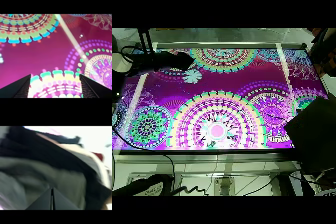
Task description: Fold the clothes and pants, and hang the long-sleeved shirts on hangers.
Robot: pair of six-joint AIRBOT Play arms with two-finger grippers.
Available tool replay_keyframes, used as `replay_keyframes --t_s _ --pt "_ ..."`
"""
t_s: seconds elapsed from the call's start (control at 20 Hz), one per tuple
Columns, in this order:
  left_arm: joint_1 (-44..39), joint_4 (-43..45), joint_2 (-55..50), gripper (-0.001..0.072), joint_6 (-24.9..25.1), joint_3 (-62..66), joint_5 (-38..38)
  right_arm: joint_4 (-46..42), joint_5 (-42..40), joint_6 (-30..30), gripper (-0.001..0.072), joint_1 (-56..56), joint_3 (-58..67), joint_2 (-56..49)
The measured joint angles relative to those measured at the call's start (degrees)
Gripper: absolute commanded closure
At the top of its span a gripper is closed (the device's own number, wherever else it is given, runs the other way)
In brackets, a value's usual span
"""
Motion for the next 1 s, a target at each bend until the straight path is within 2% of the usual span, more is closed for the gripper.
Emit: replay_keyframes --t_s 0.2,0.4,0.7,1.0 --pt "0.0 0.0 0.0 0.0018 0.0 0.0 0.0 4.2 -1.6 -0.5 0.0684 3.6 -0.2 -3.2" --pt "0.0 0.0 0.0 0.0017 0.0 0.0 0.0 4.8 -3.1 -0.9 0.0684 12.7 -0.2 -6.9" --pt "0.0 0.0 0.0 0.0018 0.0 0.0 0.0 3.3 -10.8 -4.9 0.0683 34.8 -0.2 -11.3" --pt "0.0 0.0 0.0 0.0017 0.0 0.0 0.0 2.7 -20.0 -6.4 0.0683 53.6 -0.2 -15.4"
